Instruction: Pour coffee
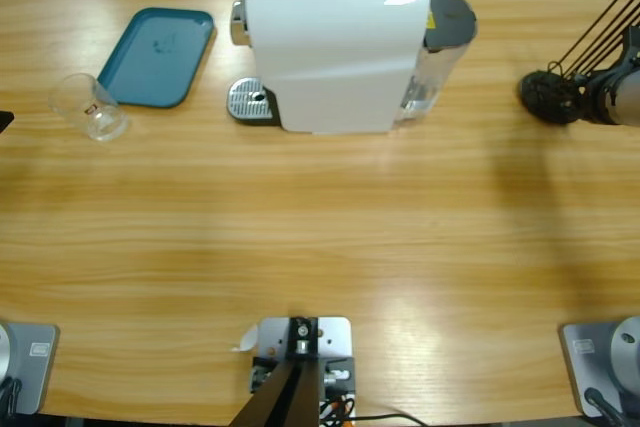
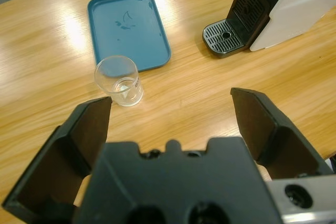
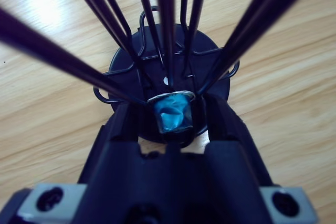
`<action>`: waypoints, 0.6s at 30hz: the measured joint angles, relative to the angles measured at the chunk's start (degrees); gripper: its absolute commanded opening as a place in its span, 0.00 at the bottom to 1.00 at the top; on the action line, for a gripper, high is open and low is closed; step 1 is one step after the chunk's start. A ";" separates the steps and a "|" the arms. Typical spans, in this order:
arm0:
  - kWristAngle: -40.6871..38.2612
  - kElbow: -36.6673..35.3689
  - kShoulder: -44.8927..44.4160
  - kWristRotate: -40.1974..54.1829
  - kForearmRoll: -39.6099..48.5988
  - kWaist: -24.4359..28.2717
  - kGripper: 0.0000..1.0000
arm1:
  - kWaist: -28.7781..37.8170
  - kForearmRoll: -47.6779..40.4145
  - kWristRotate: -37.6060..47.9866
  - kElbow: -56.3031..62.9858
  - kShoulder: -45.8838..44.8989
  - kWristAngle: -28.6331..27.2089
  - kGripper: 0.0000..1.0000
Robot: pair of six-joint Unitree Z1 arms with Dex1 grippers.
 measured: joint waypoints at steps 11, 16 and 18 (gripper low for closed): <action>0.00 0.01 0.00 0.00 -0.32 0.00 0.98 | -0.02 -0.98 -1.66 0.76 0.02 0.00 0.00; 0.00 0.01 0.00 0.00 -0.33 0.00 0.98 | 0.26 -1.19 -1.67 1.04 0.00 -0.37 0.49; 0.00 0.01 0.00 0.00 -0.33 0.00 0.98 | 0.64 -1.19 -1.67 1.30 -0.02 -0.45 0.78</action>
